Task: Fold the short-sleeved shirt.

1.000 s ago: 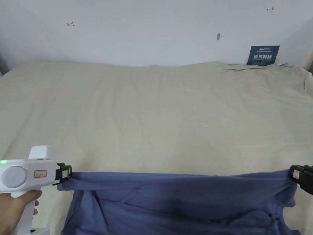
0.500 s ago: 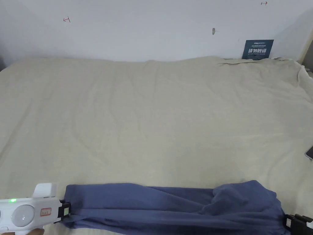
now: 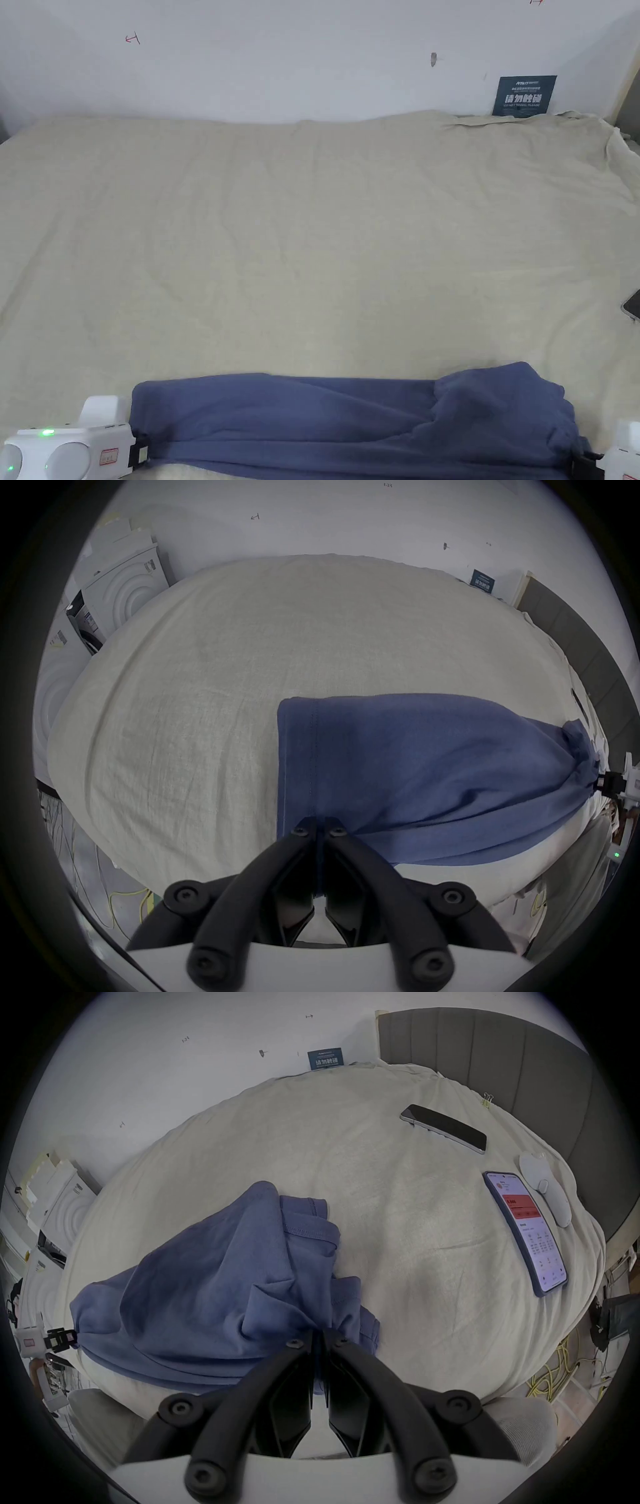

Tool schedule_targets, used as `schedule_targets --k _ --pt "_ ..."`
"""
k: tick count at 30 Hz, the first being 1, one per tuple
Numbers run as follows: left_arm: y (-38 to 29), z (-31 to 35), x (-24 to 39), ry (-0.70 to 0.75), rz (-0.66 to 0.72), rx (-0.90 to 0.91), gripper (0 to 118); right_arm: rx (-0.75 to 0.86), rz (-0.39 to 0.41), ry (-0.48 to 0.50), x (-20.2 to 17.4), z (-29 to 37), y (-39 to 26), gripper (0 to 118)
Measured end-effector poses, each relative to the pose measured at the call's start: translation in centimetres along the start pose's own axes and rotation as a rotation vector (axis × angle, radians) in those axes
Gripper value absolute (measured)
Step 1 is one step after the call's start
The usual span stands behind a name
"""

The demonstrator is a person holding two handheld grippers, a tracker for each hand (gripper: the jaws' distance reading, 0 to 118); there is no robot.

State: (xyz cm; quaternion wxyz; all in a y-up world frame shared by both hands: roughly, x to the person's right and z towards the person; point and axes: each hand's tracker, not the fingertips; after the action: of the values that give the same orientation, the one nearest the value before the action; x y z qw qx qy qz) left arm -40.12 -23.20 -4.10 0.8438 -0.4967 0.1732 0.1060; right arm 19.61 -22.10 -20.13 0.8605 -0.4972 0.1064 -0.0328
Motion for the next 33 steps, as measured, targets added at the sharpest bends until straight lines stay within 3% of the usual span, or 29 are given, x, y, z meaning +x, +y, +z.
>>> schedule_targets --k 1,2,4,6,8,12,18,22,26,27,28,29,30,33 --pt "0.0 0.5 0.2 -0.01 0.019 -0.003 21 0.005 -0.003 0.003 -0.1 0.4 0.1 8" --pt "0.3 0.9 0.2 -0.008 0.03 -0.006 42 0.014 -0.001 0.006 -0.1 0.9 0.1 20" --pt "0.8 1.8 0.4 -0.009 0.034 0.012 83 0.041 0.026 -0.008 -0.6 2.1 0.8 57" --pt "1.6 3.2 0.9 0.007 0.04 0.063 96 0.092 0.07 -0.024 -1.1 3.1 1.7 63" --pt "2.5 4.8 1.5 0.007 0.051 0.14 118 0.153 0.101 -0.019 -1.8 4.8 2.8 87" --pt "4.7 8.3 3.1 0.002 0.113 0.252 118 0.307 0.133 0.007 -4.3 8.8 5.2 91" --pt "7.4 12.8 5.9 0.011 0.062 0.445 118 0.516 0.152 0.034 -7.7 13.2 8.3 95" --pt "8.1 14.7 8.4 0.047 -0.037 0.587 107 0.662 0.173 0.005 -9.8 14.4 8.8 95" --pt "8.0 15.0 10.1 0.061 -0.051 0.687 63 0.732 0.199 0.007 -11.3 14.5 8.5 91" --pt "7.8 15.0 10.5 0.056 -0.05 0.701 49 0.759 0.215 -0.004 -11.7 14.4 8.3 81" --pt "7.7 14.9 10.8 0.053 -0.053 0.72 30 0.777 0.221 -0.003 -12.0 14.4 8.1 63" --pt "7.5 14.5 10.8 0.043 -0.053 0.735 6 0.787 0.23 -0.001 -12.3 14.3 7.9 18" --pt "7.4 14.4 10.9 0.033 -0.048 0.741 0 0.794 0.232 0.006 -12.6 14.2 7.8 0" --pt "7.0 14.4 11.0 -0.042 -0.01 0.737 0 0.799 0.246 0.026 -12.8 13.9 7.8 0"
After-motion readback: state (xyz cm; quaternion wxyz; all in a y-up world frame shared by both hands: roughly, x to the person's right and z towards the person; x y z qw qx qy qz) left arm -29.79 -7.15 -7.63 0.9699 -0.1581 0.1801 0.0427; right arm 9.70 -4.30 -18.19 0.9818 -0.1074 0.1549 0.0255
